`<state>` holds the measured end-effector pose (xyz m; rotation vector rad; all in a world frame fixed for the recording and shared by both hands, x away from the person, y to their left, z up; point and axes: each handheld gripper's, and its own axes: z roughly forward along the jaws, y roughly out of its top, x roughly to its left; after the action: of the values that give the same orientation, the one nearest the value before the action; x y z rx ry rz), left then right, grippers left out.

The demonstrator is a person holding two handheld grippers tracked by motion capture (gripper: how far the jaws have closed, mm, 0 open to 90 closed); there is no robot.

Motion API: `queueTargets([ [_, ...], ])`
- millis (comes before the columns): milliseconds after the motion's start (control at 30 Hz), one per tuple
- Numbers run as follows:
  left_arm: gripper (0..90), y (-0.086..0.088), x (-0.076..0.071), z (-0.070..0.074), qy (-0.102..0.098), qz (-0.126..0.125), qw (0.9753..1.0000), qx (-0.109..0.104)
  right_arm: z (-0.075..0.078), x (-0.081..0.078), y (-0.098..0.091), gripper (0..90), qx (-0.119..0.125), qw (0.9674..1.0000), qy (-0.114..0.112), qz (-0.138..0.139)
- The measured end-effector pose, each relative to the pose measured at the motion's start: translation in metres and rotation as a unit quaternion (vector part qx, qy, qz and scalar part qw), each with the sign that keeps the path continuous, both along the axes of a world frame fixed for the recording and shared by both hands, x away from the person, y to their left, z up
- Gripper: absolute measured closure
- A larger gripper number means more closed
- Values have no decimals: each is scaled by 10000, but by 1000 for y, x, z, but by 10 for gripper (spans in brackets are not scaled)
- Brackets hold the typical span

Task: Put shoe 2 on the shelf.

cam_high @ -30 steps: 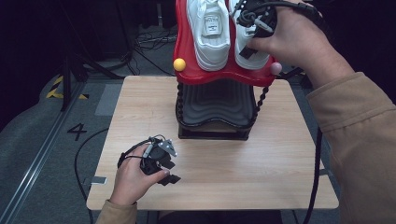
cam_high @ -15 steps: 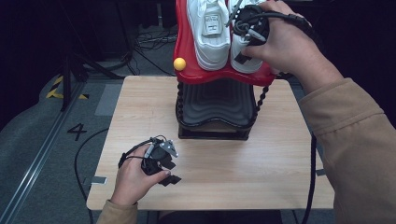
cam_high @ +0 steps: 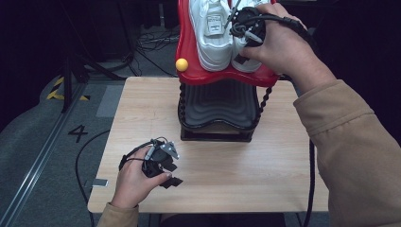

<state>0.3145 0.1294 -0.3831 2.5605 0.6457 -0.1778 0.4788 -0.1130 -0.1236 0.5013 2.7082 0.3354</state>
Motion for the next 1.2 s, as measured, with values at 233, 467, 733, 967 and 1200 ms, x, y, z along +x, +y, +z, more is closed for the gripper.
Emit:
queueTargets([
  [233,457,-1,-1,0,19,16,10000,45,0,-4,-4,653,89,9999,-128,53],
  [467,455,-2,0,-1,22,-35,10000,60,22,-15,-21,554,650,9974,-263,138],
  [733,454,-3,0,-1,29,-26,9999,94,48,-41,-46,495,905,9947,-411,261],
  [967,454,-4,-1,-1,24,-24,9999,123,49,-61,-65,475,921,9946,-296,387],
  [1200,455,-4,-3,0,27,-23,9999,144,33,-82,-88,466,894,9941,-230,568],
])
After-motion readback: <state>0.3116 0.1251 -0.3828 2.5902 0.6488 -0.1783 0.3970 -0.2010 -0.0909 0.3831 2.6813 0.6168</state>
